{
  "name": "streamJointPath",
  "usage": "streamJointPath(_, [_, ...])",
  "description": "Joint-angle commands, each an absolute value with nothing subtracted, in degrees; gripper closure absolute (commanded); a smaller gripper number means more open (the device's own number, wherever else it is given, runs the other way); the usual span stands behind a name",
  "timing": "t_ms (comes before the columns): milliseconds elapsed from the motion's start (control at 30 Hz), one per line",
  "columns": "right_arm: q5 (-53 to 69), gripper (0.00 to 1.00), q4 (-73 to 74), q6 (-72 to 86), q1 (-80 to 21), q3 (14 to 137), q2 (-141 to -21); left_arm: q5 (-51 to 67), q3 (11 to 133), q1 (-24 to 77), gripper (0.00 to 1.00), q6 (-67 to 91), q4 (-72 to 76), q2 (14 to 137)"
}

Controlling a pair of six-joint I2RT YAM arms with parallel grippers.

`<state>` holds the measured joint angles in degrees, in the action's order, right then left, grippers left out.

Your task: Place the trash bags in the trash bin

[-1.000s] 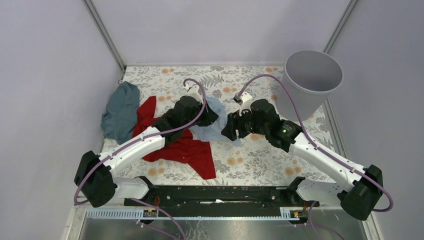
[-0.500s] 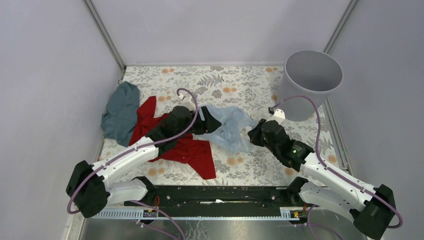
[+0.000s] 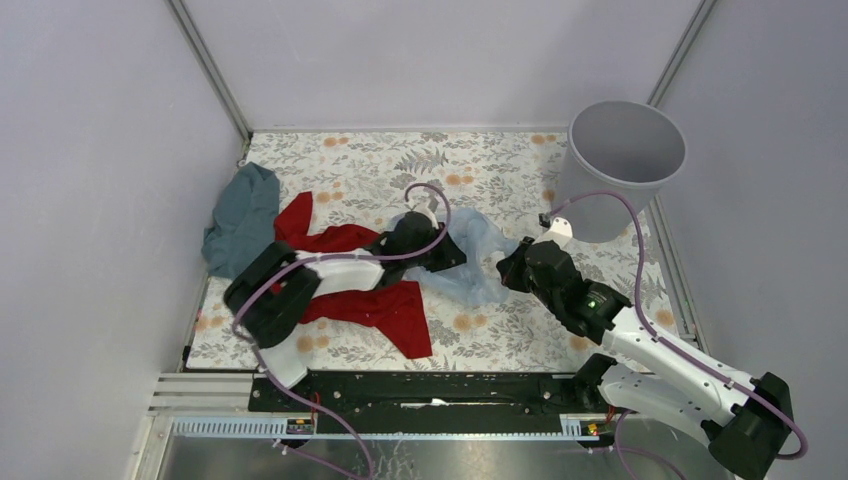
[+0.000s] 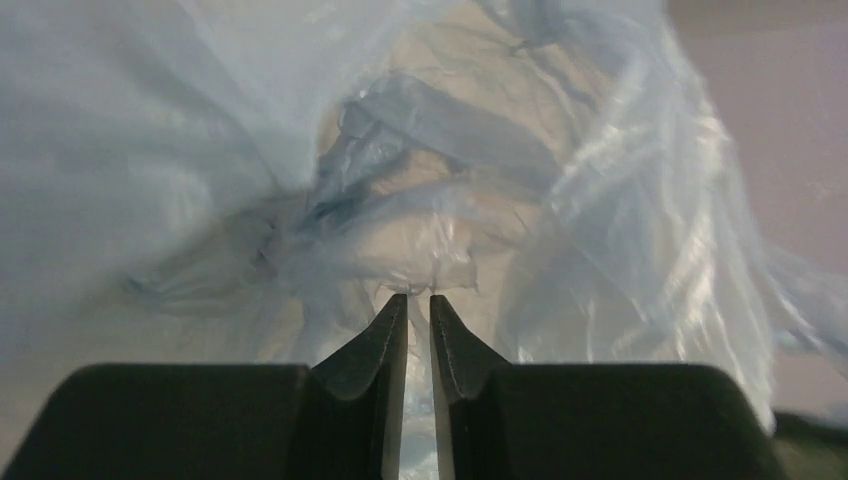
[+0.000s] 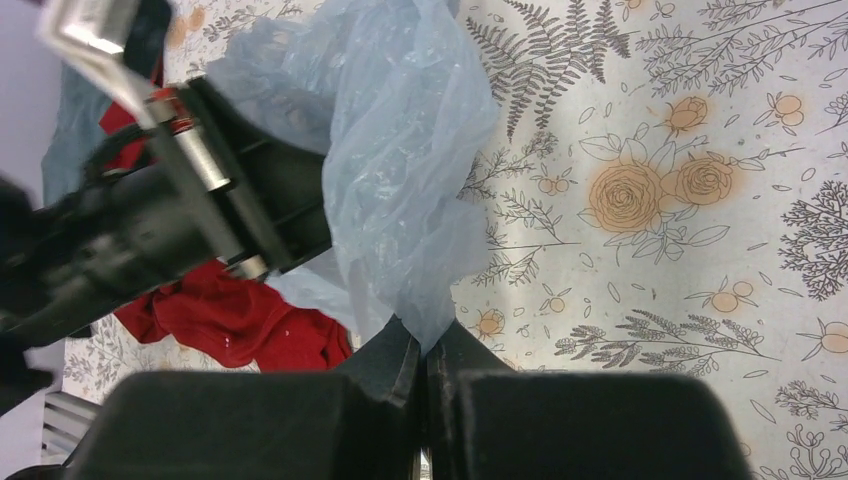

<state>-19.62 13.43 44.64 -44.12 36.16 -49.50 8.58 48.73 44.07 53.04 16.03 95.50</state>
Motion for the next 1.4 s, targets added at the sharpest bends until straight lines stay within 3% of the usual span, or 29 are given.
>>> streamJointPath(0, [-18.3, 1.0, 12.5, 43.2, -44.4, 39.8, -48.5, 10.1, 51.9, 44.3, 0.83, 55.5, 25.3, 103.0])
streamJointPath(167, [-17.8, 1.0, 16.7, 43.5, -44.4, 46.2, -46.3, 1.0, 53.2, 44.6, 0.83, 54.4, 22.2, 108.1])
streamJointPath(267, [-16.5, 1.0, 18.6, 42.8, -44.4, 51.8, -44.6, 4.6, 52.5, 45.4, 0.8, 56.7, 30.0, 110.1])
streamJointPath(367, [-15.5, 1.0, 20.7, 42.3, -44.4, 56.3, -43.8, -3.0, 58.1, 47.7, 0.81, 53.8, 18.6, 110.8])
streamJointPath(500, [-17.4, 1.0, 21.1, 41.1, -44.4, 55.1, -42.0, -3.8, 58.9, 48.0, 0.8, 50.7, 16.5, 108.5])
streamJointPath(600, [-19.9, 1.0, 21.7, 40.1, -44.3, 52.0, -41.6, -1.9, 60.3, 48.0, 0.68, 47.8, 12.3, 104.4])
streamJointPath(800, [-23.8, 1.0, 23.8, 35.8, -44.3, 47.0, -39.6, 6.9, 60.7, 48.0, 0.18, 40.9, 3.0, 92.6])
streamJointPath(867, [-24.9, 1.0, 24.3, 34.3, -44.4, 46.2, -38.5, 7.7, 58.8, 48.0, 0.11, 39.0, 0.3, 87.4])
streamJointPath(1000, [-27.1, 1.0, 25.2, 32.3, -44.4, 45.4, -36.0, 6.1, 54.2, 47.0, 0.01, 36.5, -6.1, 74.3])
streamJointPath(1233, [-28.2, 1.0, 25.9, 31.0, -44.4, 44.3, -35.1, 0.2, 48.2, 37.6, 0.01, 34.6, -17.0, 57.4])
streamJointPath(1367, [-28.3, 1.0, 25.6, 31.0, -44.4, 44.1, -35.1, 1.4, 41.2, 32.0, 0.01, 37.8, -16.3, 53.3])
